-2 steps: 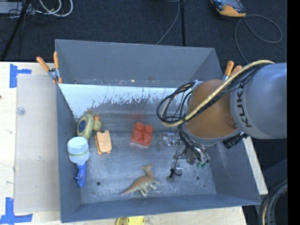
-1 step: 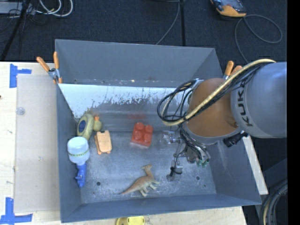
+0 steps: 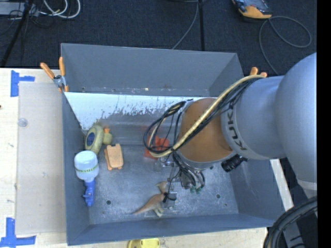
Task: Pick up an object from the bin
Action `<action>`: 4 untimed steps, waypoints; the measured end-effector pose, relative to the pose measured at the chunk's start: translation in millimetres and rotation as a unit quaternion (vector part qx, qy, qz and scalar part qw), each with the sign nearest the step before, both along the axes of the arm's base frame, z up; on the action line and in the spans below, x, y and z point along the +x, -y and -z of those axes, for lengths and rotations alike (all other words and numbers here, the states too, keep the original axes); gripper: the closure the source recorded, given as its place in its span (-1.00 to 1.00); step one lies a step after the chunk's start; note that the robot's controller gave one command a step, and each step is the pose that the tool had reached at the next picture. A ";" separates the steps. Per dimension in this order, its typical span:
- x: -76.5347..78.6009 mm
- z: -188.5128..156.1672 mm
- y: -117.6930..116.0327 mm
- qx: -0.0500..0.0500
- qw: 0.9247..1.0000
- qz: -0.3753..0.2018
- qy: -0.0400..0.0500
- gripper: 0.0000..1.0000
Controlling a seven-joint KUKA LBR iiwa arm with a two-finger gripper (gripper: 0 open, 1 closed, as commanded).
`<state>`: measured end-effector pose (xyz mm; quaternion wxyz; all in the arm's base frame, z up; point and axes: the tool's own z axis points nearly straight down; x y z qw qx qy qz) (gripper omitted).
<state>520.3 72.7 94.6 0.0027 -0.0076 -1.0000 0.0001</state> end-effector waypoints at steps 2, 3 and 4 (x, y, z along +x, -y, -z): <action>-49.0 -4.4 -20.0 0.000 0.996 -0.091 -0.001 -1.00; -41.8 13.9 -27.1 0.002 0.974 -0.226 0.012 -1.00; -39.9 24.6 -16.5 0.000 0.997 0.077 -0.001 1.00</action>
Offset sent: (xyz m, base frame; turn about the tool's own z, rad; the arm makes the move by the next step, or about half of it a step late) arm -0.0483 0.0201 0.0054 -0.1833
